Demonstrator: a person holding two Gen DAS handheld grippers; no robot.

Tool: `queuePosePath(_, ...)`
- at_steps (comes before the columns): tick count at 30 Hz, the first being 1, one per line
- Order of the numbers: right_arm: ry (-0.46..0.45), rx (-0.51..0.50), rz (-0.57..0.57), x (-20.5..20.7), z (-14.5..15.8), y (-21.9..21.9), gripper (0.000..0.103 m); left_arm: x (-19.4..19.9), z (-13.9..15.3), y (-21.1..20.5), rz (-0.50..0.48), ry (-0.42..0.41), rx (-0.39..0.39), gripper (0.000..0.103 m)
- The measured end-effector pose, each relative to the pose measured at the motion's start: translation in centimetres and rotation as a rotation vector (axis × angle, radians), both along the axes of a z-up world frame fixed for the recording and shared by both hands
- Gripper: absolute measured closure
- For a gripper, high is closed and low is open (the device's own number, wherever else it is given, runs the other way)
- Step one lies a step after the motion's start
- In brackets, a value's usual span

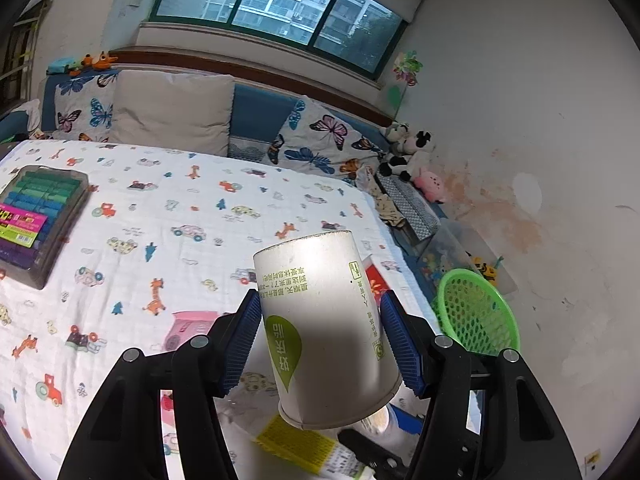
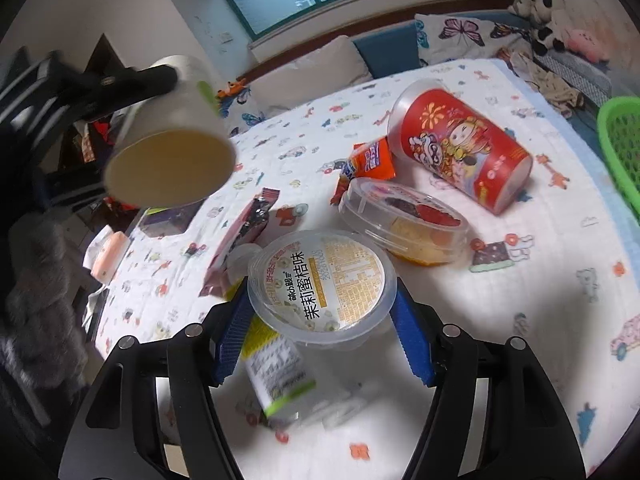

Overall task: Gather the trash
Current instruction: 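Grasp the clear plastic jelly cup with the right gripper while the left holds the paper cup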

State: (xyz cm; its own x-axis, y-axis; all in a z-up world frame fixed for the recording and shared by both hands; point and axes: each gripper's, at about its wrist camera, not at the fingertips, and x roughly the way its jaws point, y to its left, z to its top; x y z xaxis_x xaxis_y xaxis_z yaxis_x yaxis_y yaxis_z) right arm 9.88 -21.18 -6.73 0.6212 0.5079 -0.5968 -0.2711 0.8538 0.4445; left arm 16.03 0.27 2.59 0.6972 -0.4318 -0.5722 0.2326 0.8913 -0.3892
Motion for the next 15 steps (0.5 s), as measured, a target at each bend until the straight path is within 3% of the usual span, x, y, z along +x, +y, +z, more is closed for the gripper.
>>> queuePosePath(3,-0.014,0.025,0.019,-1.2,0.8,-0.9,0.042,0.2,0.2,-1.0,-0.022,0.003,-0.004,0.044)
queuePosePath(15,-0.068,0.007,-0.046,-4.8,2.3,-5.8,0.042,1.2,0.7,-7.0,-0.131,0.004,0.005,0.044)
